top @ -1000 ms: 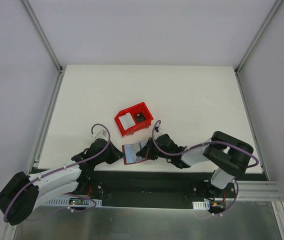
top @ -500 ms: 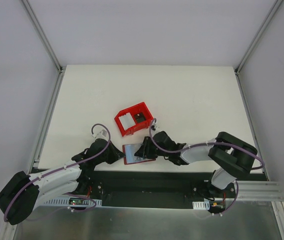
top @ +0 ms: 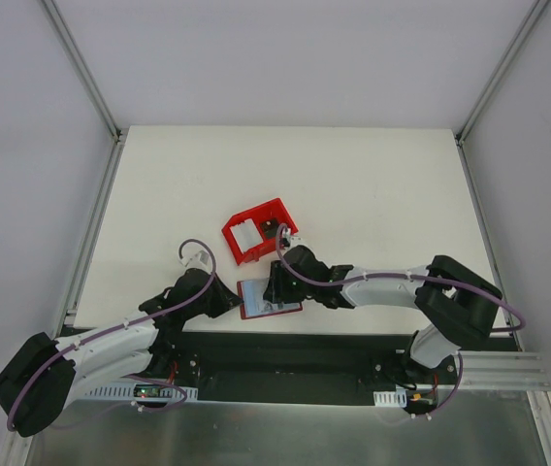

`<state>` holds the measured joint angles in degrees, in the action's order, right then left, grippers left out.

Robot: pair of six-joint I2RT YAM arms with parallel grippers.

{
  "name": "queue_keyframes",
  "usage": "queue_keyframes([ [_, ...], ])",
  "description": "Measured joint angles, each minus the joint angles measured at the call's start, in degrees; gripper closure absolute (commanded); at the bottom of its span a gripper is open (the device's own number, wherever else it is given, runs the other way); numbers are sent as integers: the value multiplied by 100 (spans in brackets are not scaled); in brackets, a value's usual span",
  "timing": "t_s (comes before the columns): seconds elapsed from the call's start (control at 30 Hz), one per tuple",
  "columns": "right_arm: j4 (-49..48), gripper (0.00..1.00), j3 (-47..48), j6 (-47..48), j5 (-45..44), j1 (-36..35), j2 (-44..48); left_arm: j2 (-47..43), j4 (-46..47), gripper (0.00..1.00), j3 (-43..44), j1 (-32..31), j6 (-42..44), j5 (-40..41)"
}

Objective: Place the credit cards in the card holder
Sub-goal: Insert the credit card into the card holder.

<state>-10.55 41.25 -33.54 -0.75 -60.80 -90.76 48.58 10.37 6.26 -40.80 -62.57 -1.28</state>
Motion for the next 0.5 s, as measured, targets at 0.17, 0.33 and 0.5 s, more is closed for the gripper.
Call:
queue_keyframes([
  [0.17,278,56,319,214,-17,-61,-184,15,-28,100,28,0,63,2],
  [0.33,313,57,476,345,129,-70,-387,92,-35,100,85,0,133,2],
  [0.5,289,63,509,446,234,-68,-437,98,-35,100,98,0,195,2],
])
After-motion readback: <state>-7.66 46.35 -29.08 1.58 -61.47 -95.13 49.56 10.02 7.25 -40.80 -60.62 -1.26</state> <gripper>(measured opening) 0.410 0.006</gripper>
